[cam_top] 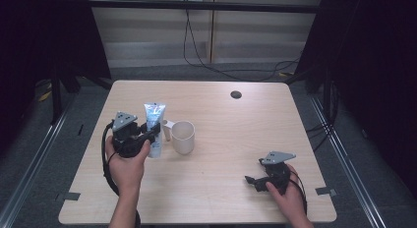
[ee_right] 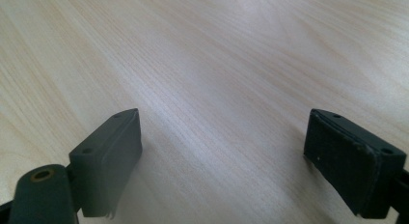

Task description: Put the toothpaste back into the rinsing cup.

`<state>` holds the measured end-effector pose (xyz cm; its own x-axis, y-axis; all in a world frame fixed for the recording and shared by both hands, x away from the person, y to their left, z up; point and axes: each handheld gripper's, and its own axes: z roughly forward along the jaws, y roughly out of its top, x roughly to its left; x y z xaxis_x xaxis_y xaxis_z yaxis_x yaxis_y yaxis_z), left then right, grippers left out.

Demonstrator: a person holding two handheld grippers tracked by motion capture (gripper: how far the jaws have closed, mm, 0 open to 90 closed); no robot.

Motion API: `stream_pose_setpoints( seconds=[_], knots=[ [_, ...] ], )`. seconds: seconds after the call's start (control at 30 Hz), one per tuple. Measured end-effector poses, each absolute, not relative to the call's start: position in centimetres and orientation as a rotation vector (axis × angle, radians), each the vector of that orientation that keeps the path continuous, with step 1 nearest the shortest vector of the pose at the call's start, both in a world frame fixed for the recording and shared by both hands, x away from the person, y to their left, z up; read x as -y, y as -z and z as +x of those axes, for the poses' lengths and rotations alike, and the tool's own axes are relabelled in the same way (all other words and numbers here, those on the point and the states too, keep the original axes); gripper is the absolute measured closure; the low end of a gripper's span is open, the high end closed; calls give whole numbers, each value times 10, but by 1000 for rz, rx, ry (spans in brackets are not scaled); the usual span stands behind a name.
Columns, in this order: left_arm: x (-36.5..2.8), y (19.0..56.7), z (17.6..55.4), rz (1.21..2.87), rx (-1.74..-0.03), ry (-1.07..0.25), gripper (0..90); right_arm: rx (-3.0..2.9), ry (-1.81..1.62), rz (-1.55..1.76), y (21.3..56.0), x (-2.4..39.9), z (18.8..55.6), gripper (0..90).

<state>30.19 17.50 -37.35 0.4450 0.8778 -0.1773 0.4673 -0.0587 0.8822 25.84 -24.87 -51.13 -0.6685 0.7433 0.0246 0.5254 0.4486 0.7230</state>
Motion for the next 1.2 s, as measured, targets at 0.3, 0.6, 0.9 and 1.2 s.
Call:
stream_pose_setpoints(
  seconds=[0.3,0.6,0.9,1.2],
  knots=[
    [-169,372,306,1678,-1165,-525,663,-2408,-1047,1088,511,249,258,130],
    [-159,370,314,1684,-1148,-524,663,-2408,-1045,1088,511,249,258,130],
    [-153,370,322,1688,-1142,-525,662,-2408,-1045,1087,511,249,258,130],
    [-148,368,330,1670,-1118,-528,661,-2407,-1046,1088,511,249,258,130]
  ],
)
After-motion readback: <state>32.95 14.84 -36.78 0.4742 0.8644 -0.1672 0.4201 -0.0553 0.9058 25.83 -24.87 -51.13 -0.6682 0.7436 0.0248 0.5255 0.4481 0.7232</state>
